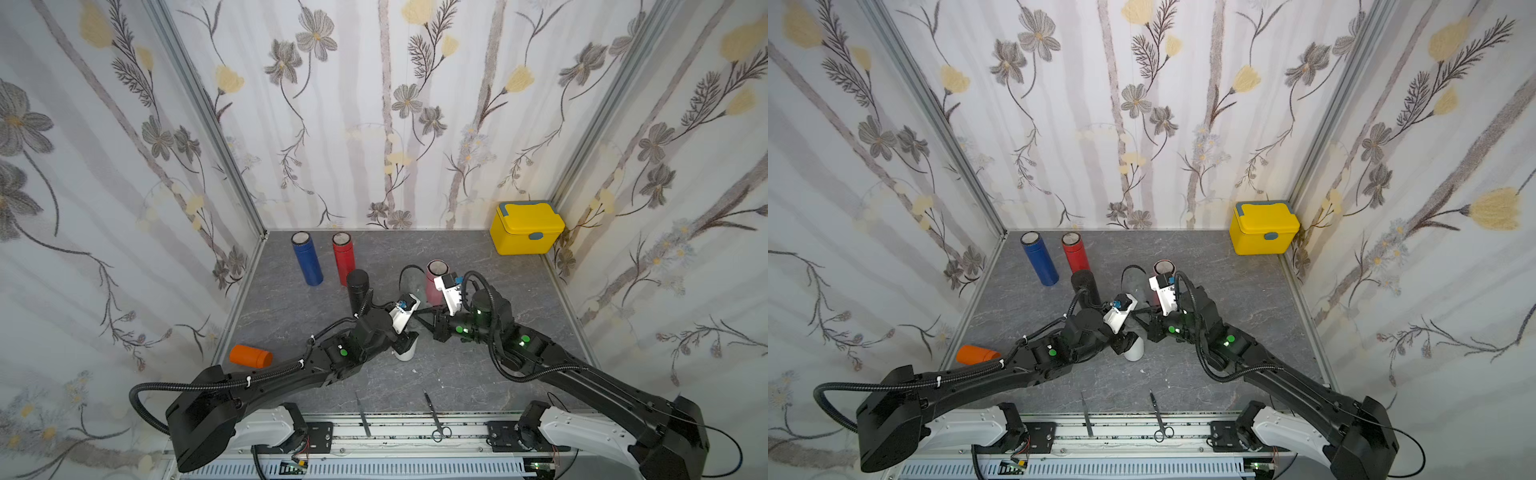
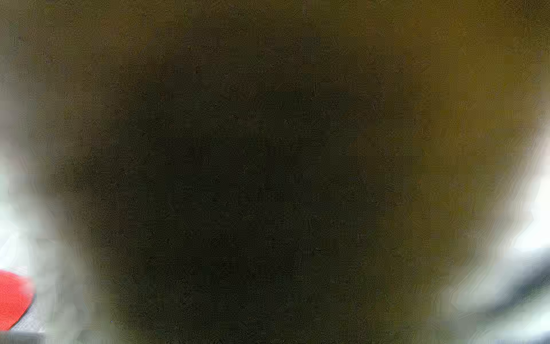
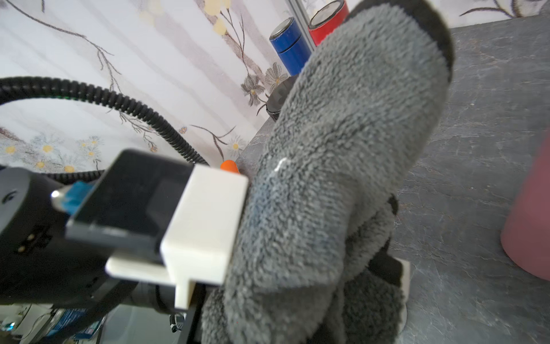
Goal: Wipe the surface of the thermos
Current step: Wipe the dirt from the surface of the thermos.
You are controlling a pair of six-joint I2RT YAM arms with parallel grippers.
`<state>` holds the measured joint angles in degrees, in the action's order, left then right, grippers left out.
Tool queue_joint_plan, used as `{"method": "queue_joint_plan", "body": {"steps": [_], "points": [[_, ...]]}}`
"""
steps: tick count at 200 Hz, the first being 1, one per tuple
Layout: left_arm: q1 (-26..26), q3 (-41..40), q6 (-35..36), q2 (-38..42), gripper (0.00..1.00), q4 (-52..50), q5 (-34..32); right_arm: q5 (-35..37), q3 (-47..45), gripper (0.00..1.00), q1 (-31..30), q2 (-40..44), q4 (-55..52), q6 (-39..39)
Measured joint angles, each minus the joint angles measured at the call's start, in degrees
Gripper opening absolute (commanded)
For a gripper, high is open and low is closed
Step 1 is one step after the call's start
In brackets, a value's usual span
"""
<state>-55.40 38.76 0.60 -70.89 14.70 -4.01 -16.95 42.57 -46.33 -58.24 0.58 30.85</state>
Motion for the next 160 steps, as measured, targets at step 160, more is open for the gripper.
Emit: {"method": "queue_joint_plan", "body": {"steps": [160], "points": [[0.74,17.11,-25.68,13.97,0.00,-21.18,-6.38,14.43,-23.45,0.00,-0.22,33.83,-2.62,5.62]]}}
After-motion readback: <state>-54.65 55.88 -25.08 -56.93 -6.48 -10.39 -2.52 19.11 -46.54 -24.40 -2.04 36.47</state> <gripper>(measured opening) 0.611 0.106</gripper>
